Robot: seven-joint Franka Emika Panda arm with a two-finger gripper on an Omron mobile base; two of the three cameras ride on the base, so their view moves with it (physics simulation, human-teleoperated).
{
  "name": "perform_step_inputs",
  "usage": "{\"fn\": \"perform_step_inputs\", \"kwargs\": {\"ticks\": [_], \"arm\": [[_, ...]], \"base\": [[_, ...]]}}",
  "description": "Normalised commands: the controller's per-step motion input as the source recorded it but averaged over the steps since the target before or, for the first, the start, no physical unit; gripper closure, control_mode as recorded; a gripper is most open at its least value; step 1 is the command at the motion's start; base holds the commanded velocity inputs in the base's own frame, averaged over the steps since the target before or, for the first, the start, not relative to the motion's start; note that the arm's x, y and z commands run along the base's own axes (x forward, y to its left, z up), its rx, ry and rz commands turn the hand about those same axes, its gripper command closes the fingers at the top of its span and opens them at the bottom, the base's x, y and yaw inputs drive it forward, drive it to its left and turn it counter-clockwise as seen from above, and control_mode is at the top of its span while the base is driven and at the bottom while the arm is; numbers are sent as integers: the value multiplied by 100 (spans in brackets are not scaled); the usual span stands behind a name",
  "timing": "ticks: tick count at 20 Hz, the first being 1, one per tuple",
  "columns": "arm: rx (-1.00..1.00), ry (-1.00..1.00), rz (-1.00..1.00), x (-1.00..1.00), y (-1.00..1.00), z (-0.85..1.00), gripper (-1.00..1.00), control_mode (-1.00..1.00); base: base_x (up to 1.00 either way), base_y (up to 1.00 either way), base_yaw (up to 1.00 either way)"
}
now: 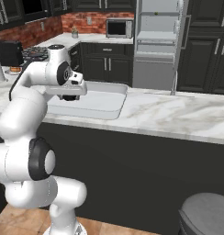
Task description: Place the cold items (cucumber and squash) from the fridge in one tupperware on the dining counter. Place the warm items (kebab skewer and hot dog) in the stove area in another tupperware.
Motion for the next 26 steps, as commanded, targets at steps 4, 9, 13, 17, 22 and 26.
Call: {"fn": "perform_step_inputs", "kwargs": {"ticks": [4,9,13,17,22,26], "arm": [[0,0,4,25,10,-23,100,-100],[0,1,2,29,11,-23,100,-100],[0,2,2,21,13,-23,100,-100],[0,4,2,15,13,-22,100,-100],[0,6,1,17,20,-24,-100,-100],[0,0,1,2,9,-23,-100,-100]], "base": [[0,0,0],[0,0,0],[0,0,0],[0,0,0],[0,0,0],[0,0,0]]}}
